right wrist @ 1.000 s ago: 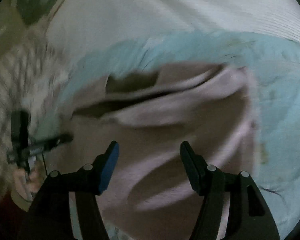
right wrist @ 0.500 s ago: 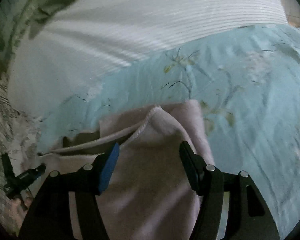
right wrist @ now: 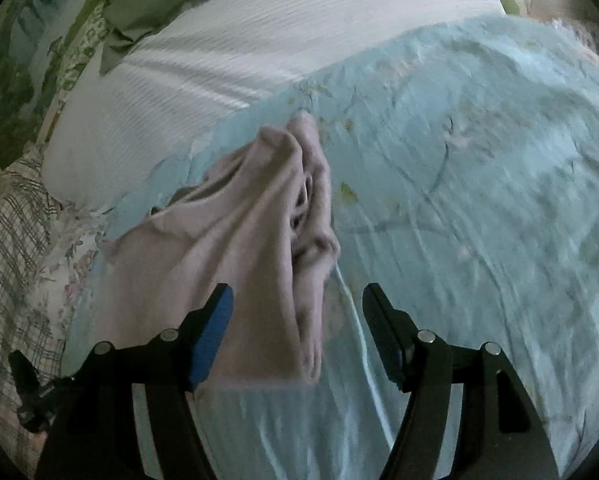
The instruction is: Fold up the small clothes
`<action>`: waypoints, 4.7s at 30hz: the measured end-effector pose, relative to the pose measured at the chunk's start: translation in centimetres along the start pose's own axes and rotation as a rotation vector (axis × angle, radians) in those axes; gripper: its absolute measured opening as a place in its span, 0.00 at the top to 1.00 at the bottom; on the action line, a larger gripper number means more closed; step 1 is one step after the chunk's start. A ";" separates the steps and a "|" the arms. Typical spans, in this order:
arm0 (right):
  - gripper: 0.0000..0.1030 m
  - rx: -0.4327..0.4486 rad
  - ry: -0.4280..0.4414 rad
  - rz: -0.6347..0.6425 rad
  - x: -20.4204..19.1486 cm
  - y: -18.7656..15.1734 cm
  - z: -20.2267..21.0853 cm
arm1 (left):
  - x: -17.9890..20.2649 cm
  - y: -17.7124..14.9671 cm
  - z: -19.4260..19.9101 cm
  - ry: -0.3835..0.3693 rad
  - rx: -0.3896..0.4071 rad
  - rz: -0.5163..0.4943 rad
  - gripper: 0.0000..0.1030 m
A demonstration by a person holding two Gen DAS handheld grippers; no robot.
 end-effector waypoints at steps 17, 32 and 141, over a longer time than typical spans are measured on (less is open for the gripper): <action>0.92 -0.080 -0.059 0.057 0.7 -1.2 -0.7 | 1.2 -1.7 -2.9 -0.097 -0.060 0.159 0.26; 0.90 -0.221 0.133 0.258 -10.6 0.0 -8.2 | 0.9 -0.2 -4.1 -0.042 -0.014 0.167 0.25; 0.16 -0.131 0.130 0.041 -1.4 6.0 -5.8 | 28.4 -3.5 -6.9 -0.408 -0.144 -0.466 0.33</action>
Point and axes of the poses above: each gripper's, at about its wrist camera, not at the fingertips, and z roughly against the way its jaws point, x to its right, y to its top, the point moved 5 cm from there along -z, roughly the way its jaws point, and after that the axes turned 11 degrees about -z, right-handed, at the moved point
